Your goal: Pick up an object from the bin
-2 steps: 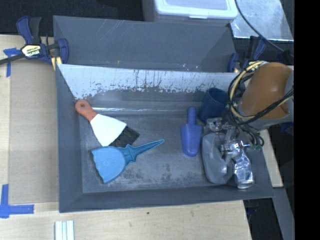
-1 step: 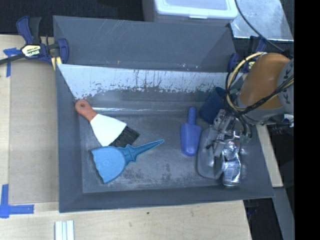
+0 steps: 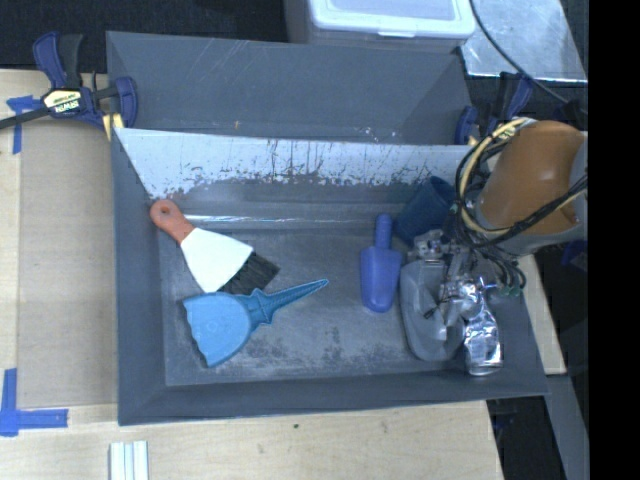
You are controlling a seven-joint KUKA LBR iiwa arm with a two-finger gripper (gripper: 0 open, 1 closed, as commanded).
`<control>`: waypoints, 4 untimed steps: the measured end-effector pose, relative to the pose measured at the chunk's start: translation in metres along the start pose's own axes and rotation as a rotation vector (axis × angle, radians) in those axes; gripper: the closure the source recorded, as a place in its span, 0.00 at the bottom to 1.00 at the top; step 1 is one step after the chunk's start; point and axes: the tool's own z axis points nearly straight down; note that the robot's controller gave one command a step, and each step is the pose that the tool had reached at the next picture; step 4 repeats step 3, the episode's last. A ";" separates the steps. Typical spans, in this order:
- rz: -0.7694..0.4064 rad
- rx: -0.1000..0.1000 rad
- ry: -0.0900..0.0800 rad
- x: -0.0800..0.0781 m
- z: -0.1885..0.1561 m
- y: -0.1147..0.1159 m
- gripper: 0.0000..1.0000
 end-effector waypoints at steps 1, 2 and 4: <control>0.684 0.013 0.018 0.012 0.001 0.009 1.00; 0.682 0.013 0.018 0.012 0.000 0.009 1.00; 0.682 0.013 0.030 0.015 -0.034 0.011 1.00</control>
Offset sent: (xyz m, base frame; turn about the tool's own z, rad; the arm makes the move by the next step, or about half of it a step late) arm 0.0000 0.0000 0.0000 0.0000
